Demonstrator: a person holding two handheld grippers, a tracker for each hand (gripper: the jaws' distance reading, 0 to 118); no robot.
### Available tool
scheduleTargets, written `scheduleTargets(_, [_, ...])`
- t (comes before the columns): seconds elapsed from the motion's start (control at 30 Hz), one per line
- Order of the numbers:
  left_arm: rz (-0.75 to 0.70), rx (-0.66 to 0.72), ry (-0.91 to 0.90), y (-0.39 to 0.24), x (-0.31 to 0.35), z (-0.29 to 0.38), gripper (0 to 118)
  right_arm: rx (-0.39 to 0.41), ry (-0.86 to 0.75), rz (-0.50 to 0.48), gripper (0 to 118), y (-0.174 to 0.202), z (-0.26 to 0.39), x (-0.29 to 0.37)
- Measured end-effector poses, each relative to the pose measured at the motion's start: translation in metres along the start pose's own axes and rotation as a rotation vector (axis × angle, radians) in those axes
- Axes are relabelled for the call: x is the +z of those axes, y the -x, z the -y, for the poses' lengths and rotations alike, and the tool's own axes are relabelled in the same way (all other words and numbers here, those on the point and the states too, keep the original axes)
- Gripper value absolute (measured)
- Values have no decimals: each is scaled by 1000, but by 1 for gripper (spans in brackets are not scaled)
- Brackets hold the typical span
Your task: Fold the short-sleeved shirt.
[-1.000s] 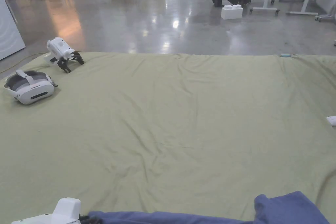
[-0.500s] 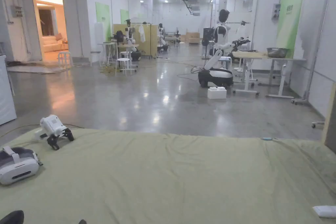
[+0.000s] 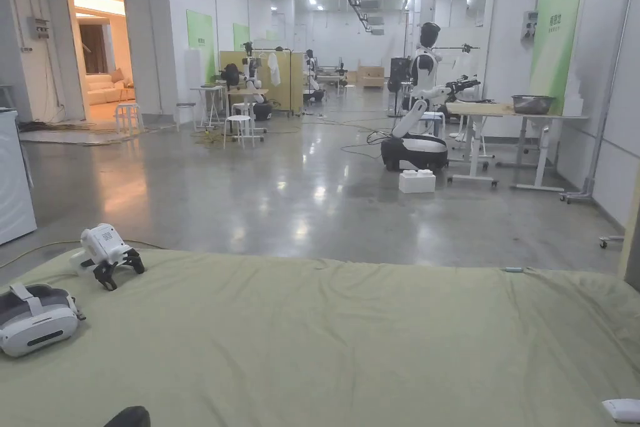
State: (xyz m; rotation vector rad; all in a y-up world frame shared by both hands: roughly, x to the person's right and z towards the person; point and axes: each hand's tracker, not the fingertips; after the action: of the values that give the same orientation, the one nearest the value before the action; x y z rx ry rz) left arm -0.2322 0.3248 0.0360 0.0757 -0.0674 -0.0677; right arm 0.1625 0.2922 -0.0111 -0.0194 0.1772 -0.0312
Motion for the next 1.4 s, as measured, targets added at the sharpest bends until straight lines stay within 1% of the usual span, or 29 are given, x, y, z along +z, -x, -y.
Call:
scheduleTargets(0.07, [11, 76, 10, 7, -4, 0, 0, 0, -2, 2, 0, 0, 0, -1])
scheduleTargets(0.13, [40, 229, 88, 24, -13, 3, 0, -11, 8, -7, 0, 0, 3, -2])
scheduleTargets(0.17, [44, 331, 97, 35, -16, 10, 8, -13, 16, -7, 0, 0, 5, -2])
scheduleTargets(0.2, [52, 415, 124, 51, -21, 23, 31, -16, 26, -9, 0, 0, 9, -2])
scheduleTargets(0.27, [79, 530, 246, 80, -34, 53, 87, -43, 53, -15, 0, -3, 16, 0])
scheduleTargets(0.3, [56, 592, 310, 92, -40, 72, 110, -69, 78, -22, 0, -4, 21, 0])
scheduleTargets(0.33, [47, 635, 360, 105, -45, 93, 112, -80, 92, -29, 0, -5, 25, 0])
scheduleTargets(0.43, [79, 783, 524, 146, -59, 171, 111, -81, 145, -34, 0, -4, 37, -3])
scheduleTargets(0.53, [83, 951, 668, 170, -70, 249, 111, -109, 188, -42, 0, -5, 49, -5])
scheduleTargets(0.57, [62, 966, 694, 173, -72, 269, 111, -122, 195, -40, 0, -6, 51, -5])
scheduleTargets(0.63, [54, 1048, 725, 177, -77, 306, 110, -131, 203, -37, 0, -8, 55, -4])
scheduleTargets(0.67, [59, 1107, 716, 178, -78, 324, 108, -127, 196, -24, 0, -8, 57, -2])
scheduleTargets(0.7, [22, 1166, 738, 173, -78, 333, 105, -119, 193, -17, 0, -8, 57, -1])
scheduleTargets(0.73, [19, 1212, 767, 173, -80, 343, 105, -112, 197, -15, 0, -9, 55, 0])
scheduleTargets(0.8, [51, 1221, 621, 169, -76, 343, 104, -104, 189, 0, 0, -13, 54, 5])
scheduleTargets(0.83, [76, 1263, 594, 167, -75, 343, 101, -106, 189, 4, 0, -14, 53, 6])
scheduleTargets(0.87, [102, 1347, 621, 161, -78, 351, 90, -108, 192, 7, 0, -16, 52, 7])
scheduleTargets(0.9, [95, 1348, 664, 154, -81, 359, 73, -112, 190, 14, 0, -16, 53, 6])
scheduleTargets(0.93, [75, 1314, 679, 148, -84, 362, 57, -118, 189, 17, 0, -17, 53, 5])
scheduleTargets(0.97, [37, 1270, 698, 141, -84, 358, 34, -121, 192, 18, 0, -19, 53, 3])
scheduleTargets(1.0, [29, 1283, 675, 139, -84, 359, 15, -122, 198, 22, 0, -19, 53, 3])
scheduleTargets(1.07, [17, 1300, 635, 143, -79, 353, 13, -113, 196, 29, 0, -21, 52, 7])
scheduleTargets(1.1, [-24, 1242, 604, 156, -77, 352, 12, -112, 200, 26, 0, -22, 53, 7])
scheduleTargets(1.17, [-34, 1165, 598, 168, -75, 336, 12, -116, 206, 32, 0, -27, 60, 9])
scheduleTargets(1.23, [-98, 1077, 576, 183, -71, 304, 12, -127, 214, 28, 0, -31, 64, 9])
scheduleTargets(1.27, [-130, 989, 570, 192, -69, 288, 12, -132, 216, 27, 0, -32, 66, 9])
scheduleTargets(1.3, [-152, 835, 592, 195, -71, 269, 12, -133, 216, 27, 0, -33, 68, 9])
scheduleTargets(1.37, [-133, 601, 596, 187, -76, 234, 12, -138, 224, 24, 0, -35, 71, 8])
scheduleTargets(1.4, [-76, 515, 589, 167, -80, 215, 12, -139, 226, 26, 0, -35, 72, 8])
